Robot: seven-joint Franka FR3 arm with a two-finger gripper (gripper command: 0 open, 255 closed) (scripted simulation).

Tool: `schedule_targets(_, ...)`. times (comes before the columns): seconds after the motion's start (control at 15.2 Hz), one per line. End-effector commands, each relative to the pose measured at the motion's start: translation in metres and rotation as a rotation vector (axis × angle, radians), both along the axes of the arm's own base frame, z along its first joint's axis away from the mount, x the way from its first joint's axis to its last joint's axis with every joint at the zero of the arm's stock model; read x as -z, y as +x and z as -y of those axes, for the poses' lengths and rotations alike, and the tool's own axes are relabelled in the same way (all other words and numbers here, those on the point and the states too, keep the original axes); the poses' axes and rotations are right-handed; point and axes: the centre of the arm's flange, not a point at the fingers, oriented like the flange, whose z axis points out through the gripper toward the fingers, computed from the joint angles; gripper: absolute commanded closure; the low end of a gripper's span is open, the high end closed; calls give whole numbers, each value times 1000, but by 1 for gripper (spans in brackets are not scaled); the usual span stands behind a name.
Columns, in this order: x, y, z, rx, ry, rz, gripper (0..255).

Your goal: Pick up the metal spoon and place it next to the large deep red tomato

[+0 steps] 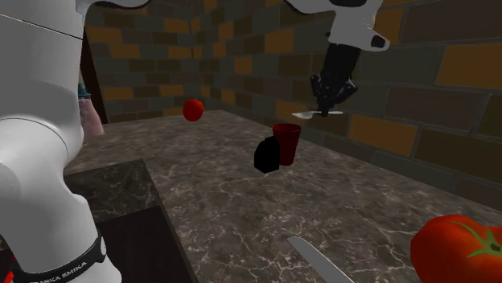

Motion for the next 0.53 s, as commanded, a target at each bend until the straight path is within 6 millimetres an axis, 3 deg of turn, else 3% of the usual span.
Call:
schedule_targets(0.0, 0, -2, 26, -2, 0, 0, 255)
schedule_targets(0.46, 0, -12, 117, -2, 0, 0, 255)
